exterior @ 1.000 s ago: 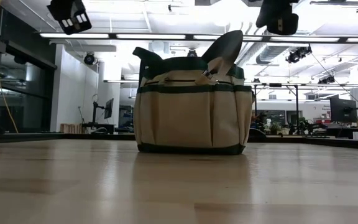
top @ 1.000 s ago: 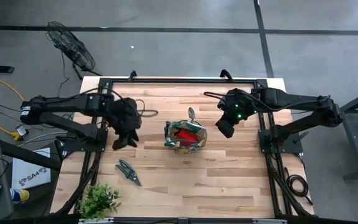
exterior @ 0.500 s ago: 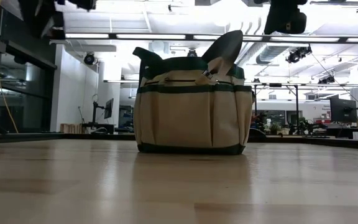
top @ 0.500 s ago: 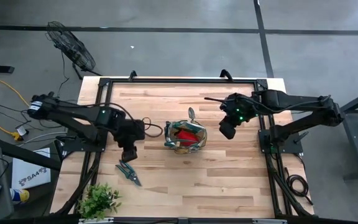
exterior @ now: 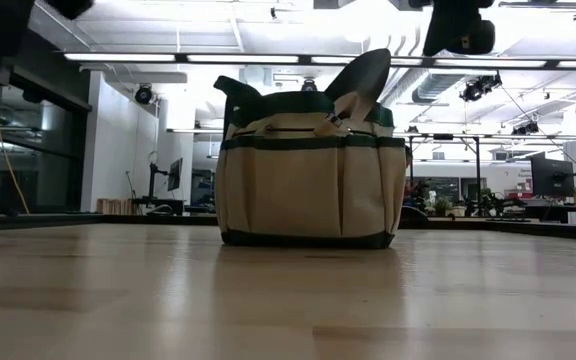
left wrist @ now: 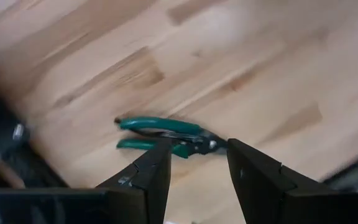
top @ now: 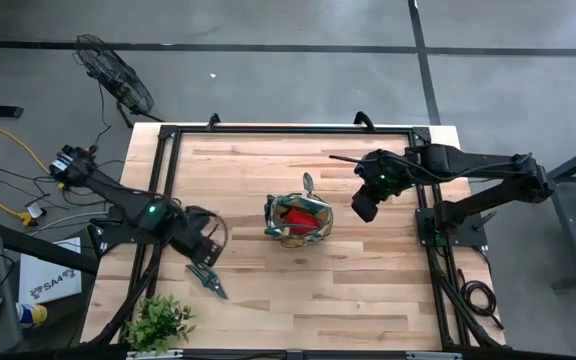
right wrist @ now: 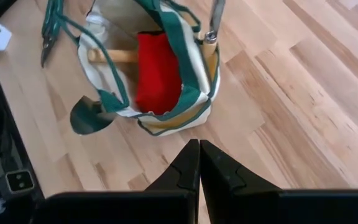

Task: Pick & Place Garden tools in Gardening bag
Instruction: Put the green shear scissors into the gardening bag

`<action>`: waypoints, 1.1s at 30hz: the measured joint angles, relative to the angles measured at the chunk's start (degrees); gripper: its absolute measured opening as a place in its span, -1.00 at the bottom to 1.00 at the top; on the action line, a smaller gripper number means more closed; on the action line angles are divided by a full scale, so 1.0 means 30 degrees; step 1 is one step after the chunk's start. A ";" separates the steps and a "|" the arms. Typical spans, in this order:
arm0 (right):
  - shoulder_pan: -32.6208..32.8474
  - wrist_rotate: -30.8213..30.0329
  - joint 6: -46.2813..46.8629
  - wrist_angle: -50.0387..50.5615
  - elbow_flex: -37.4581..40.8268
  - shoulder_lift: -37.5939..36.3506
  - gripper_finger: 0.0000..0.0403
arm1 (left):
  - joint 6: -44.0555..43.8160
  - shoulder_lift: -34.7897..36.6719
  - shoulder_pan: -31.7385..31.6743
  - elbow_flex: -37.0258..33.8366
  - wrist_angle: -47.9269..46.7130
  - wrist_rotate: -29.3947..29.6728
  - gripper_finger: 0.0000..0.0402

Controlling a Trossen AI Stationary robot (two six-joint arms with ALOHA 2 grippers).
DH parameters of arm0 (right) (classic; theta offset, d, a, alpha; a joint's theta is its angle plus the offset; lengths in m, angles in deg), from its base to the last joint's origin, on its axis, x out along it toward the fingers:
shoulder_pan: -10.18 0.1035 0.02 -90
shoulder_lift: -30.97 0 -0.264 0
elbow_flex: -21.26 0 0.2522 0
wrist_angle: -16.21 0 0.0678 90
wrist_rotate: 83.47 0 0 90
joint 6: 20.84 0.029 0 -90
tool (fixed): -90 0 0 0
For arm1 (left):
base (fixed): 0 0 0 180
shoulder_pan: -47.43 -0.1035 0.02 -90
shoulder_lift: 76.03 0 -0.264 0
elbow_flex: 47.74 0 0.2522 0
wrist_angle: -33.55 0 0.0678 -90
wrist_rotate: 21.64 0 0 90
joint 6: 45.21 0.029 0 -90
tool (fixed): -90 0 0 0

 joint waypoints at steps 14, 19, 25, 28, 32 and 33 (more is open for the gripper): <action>0.0000 -0.0561 0.3129 -0.0214 0.0000 0.0000 -0.99 | -1.1475 -0.0117 0.4671 -0.4040 0.3444 0.2924 -0.24; 0.0000 -0.0656 0.3553 -0.0675 0.0000 0.0000 -0.99 | -1.3319 -0.0396 0.5475 -0.5615 0.3900 0.2564 -0.24; 0.0000 -0.0656 0.3554 -0.1090 0.0000 0.0000 -0.99 | -1.4222 -0.1182 0.5873 -0.6252 0.4402 0.0890 -0.24; 0.0036 -0.0658 0.3454 -0.1241 0.0000 0.0000 -0.99 | -1.4674 -0.1619 0.5828 -0.6254 0.5070 0.0798 -0.24; 0.0029 -0.0656 0.3038 -0.1231 0.0000 0.0000 -0.99 | -1.5935 -0.2579 0.5824 -0.6254 0.6416 0.0664 -0.24; 0.0029 -0.0656 0.3021 -0.1231 0.0000 0.0000 -0.99 | -1.6051 -0.2851 0.5824 -0.6254 0.6677 0.0414 -0.24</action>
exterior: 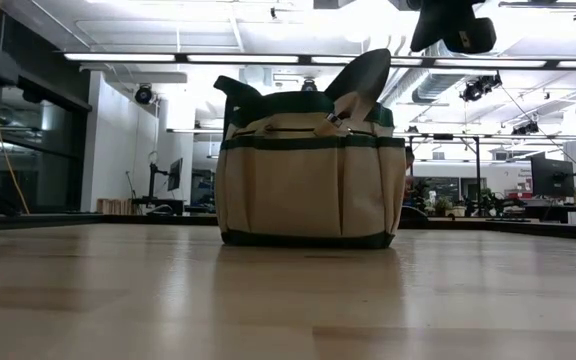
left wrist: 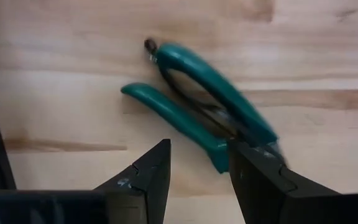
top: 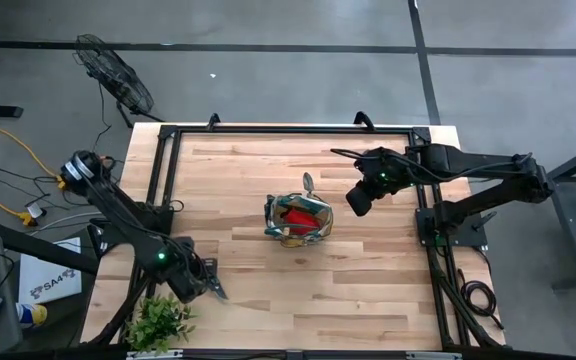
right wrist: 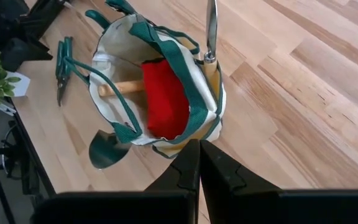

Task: Pick & Place Garden tools in Gardening bag
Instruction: Put the green shear scissors into the gardening bag

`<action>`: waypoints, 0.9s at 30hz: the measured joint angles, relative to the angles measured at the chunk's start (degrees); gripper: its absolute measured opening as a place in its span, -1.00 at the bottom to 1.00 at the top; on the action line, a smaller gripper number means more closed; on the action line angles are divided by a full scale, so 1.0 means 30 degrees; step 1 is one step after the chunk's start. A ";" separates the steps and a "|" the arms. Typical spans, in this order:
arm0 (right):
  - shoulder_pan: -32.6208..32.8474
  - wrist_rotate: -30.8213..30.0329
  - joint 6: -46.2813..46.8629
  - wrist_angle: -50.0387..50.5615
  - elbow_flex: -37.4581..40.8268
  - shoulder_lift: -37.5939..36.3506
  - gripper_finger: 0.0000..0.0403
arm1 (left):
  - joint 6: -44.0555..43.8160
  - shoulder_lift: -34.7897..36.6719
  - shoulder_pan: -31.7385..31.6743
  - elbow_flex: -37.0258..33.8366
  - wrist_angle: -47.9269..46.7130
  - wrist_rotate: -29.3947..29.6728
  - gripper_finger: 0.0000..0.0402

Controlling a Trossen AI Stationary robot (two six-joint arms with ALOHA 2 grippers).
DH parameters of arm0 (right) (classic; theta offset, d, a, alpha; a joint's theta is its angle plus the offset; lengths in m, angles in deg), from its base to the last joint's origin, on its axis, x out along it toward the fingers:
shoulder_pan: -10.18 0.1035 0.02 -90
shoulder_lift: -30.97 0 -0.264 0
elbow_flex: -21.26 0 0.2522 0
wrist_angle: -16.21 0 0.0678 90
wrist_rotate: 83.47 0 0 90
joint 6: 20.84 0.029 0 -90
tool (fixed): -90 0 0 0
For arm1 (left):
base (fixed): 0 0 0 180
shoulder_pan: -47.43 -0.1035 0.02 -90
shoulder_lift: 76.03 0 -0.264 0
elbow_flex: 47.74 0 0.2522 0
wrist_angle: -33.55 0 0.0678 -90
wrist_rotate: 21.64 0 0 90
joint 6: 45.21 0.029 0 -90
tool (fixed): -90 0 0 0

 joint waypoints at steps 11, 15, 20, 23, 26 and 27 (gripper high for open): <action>0.0000 0.0043 -0.0891 -0.0001 0.0000 0.0000 -0.99 | -0.0211 -0.2161 0.0007 0.0051 0.0833 -0.1065 -0.24; 0.0000 0.0036 -0.0898 -0.0015 0.0000 -0.0007 -0.99 | -0.0208 -0.2169 -0.0007 0.0051 0.1153 -0.0503 -0.24; 0.0000 0.0054 -0.0888 -0.0007 0.0000 -0.0007 -0.99 | -0.0201 -0.2169 -0.0007 0.0044 0.1210 -0.0243 -0.24; 0.0000 0.0066 -0.0840 0.0000 0.0000 -0.0007 -0.99 | -0.0192 -0.2147 -0.0015 0.0029 0.1535 0.0233 -0.24; 0.0000 0.0066 -0.0833 0.0000 0.0000 -0.0007 -0.99 | -0.0136 -0.2147 -0.0022 0.0015 0.1844 0.0643 -0.24; 0.0000 0.0068 -0.0833 0.0000 0.0000 -0.0007 -0.99 | -0.0121 -0.2147 -0.0022 0.0015 0.1952 0.0718 -0.24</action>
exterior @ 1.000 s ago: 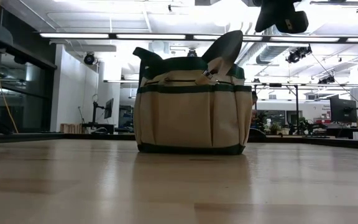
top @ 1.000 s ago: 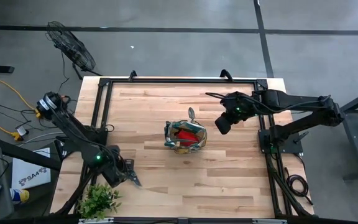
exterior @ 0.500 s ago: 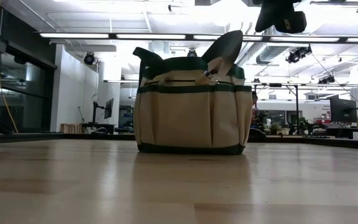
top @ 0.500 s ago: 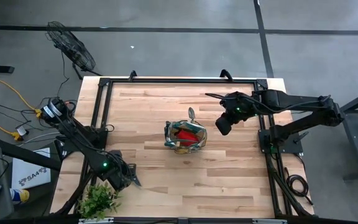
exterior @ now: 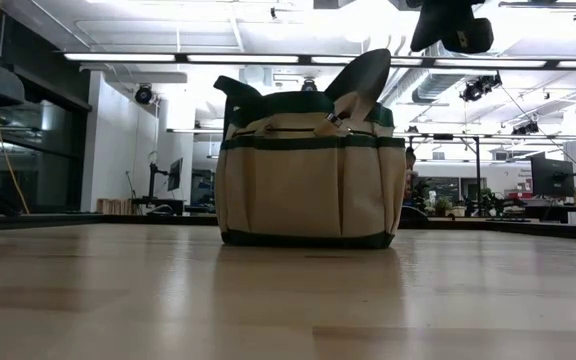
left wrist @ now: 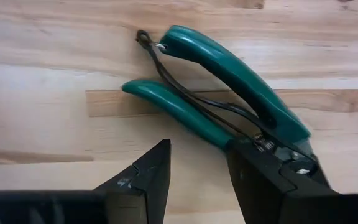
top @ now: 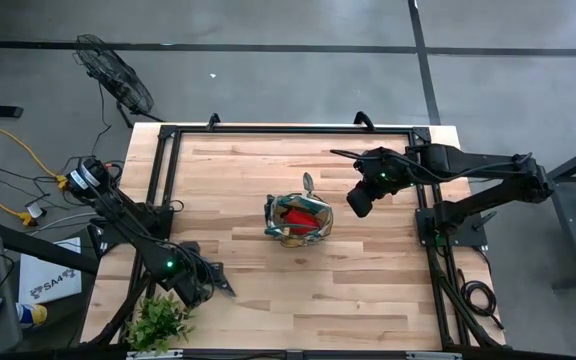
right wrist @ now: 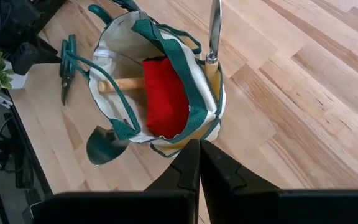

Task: Pick & Place Garden tools in Gardening bag
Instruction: Put the green shear scissors into the gardening bag

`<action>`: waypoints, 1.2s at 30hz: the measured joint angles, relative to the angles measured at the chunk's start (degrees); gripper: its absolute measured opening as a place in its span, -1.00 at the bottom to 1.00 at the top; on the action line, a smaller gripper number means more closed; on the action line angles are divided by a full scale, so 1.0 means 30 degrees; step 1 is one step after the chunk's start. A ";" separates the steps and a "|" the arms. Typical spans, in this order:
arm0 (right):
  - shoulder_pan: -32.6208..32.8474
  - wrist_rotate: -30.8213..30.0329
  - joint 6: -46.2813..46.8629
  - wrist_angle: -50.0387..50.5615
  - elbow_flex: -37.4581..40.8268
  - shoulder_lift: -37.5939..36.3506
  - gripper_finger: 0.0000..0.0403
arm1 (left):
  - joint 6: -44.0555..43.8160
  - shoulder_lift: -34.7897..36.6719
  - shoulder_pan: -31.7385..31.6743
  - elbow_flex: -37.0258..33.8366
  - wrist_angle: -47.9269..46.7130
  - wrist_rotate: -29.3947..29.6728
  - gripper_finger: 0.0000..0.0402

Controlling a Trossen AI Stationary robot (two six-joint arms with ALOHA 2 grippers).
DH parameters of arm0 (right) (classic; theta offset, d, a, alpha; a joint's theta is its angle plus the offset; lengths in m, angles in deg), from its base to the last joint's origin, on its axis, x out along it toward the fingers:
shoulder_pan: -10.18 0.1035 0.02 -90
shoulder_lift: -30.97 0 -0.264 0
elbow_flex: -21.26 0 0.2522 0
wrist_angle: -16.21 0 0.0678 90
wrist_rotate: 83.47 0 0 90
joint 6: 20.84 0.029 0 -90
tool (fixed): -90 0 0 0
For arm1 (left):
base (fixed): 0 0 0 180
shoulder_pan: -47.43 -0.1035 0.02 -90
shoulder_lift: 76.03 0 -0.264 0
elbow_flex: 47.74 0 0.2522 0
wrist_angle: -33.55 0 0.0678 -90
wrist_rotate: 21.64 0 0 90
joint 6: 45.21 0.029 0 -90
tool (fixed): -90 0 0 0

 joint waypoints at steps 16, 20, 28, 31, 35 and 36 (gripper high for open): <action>0.0000 0.0005 0.0015 0.0007 0.0000 0.0000 -0.99 | 0.0040 0.0109 -0.0281 0.0000 0.0171 0.1033 -0.24; 0.0000 0.0012 0.0022 0.0007 0.0000 0.0000 -0.99 | 0.0044 0.0109 -0.0418 0.0000 -0.0109 0.1429 -0.24; 0.0007 0.0034 0.0022 0.0015 0.0000 0.0002 -0.99 | 0.0044 0.0109 -0.0488 0.0000 -0.1118 0.1237 -0.24; 0.0007 0.0034 0.0022 0.0018 0.0000 0.0000 -0.99 | 0.0044 0.0109 -0.0495 0.0000 -0.1180 0.1259 -0.24; 0.0007 0.0034 0.0022 0.0022 0.0000 0.0000 -0.99 | 0.0044 0.0109 -0.0502 0.0000 -0.1166 0.1156 -0.24; 0.0007 0.0034 0.0022 0.0022 0.0000 0.0000 -0.99 | 0.0038 0.0058 -0.0503 0.0000 -0.1175 0.1031 -0.24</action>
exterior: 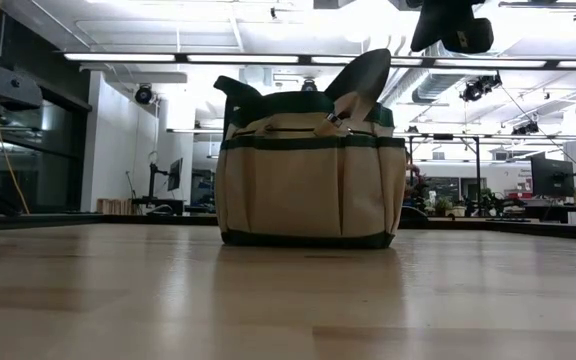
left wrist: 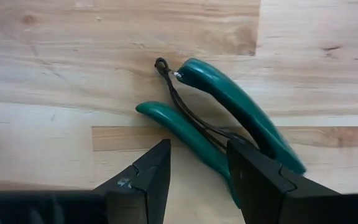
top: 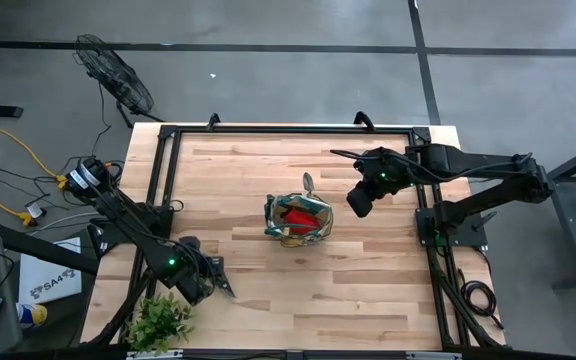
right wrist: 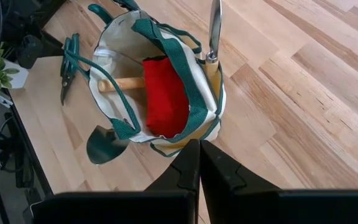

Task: Pick & Place Garden tools in Gardening bag
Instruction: Put the green shear scissors into the gardening bag

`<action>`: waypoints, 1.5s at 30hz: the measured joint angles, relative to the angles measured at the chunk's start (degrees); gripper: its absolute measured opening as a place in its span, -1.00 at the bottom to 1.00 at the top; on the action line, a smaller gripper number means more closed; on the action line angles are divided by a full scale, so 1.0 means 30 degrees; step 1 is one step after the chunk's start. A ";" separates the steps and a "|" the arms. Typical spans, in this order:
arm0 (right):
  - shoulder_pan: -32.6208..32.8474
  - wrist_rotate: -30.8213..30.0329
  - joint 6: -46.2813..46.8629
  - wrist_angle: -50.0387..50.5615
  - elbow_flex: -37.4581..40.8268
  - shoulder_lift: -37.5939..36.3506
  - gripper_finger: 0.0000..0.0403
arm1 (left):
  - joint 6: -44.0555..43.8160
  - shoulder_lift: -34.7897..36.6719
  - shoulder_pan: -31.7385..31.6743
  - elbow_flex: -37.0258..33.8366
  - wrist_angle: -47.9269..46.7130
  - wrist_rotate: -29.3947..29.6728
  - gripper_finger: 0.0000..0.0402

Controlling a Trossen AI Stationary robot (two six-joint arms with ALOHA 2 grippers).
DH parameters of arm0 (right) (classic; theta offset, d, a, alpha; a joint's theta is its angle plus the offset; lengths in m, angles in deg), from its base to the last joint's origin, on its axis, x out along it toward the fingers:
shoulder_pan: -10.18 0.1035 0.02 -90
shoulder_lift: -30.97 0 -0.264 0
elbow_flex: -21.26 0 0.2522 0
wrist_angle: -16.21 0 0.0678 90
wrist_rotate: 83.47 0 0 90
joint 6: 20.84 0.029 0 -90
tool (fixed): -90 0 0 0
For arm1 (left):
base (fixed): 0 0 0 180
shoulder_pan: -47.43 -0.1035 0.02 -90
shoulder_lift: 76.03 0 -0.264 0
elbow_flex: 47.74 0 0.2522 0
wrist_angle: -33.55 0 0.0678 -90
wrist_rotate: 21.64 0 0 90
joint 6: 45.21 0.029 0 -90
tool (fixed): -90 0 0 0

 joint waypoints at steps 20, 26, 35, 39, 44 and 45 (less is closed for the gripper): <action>0.0000 -0.0015 0.0007 0.0000 0.0000 0.0007 -0.99 | 0.0141 -0.1180 0.0022 -0.0605 0.2158 -0.0261 -0.47; 0.0000 -0.0017 0.0007 0.0000 0.0000 0.0007 -0.99 | 0.0503 -0.1187 0.0029 -0.0612 0.2019 -0.0214 -0.76; 0.0000 -0.0015 0.0007 0.0000 0.0000 0.0007 -0.99 | 0.1502 -0.1194 0.0029 -0.0612 0.1990 0.0081 -0.77; 0.0000 -0.0015 0.0000 0.0000 0.0000 0.0007 -0.99 | 0.2163 -0.1205 0.0044 -0.0612 0.2125 0.0604 -0.80; 0.0000 -0.0012 -0.0010 0.0000 0.0000 0.0007 -0.99 | 0.3323 -0.1231 0.0044 -0.0641 0.2463 0.1375 -0.80; 0.0000 -0.0010 -0.0022 0.0000 0.0000 0.0007 -0.99 | 0.3508 -0.1231 0.0044 -0.0641 0.2504 0.1429 -0.80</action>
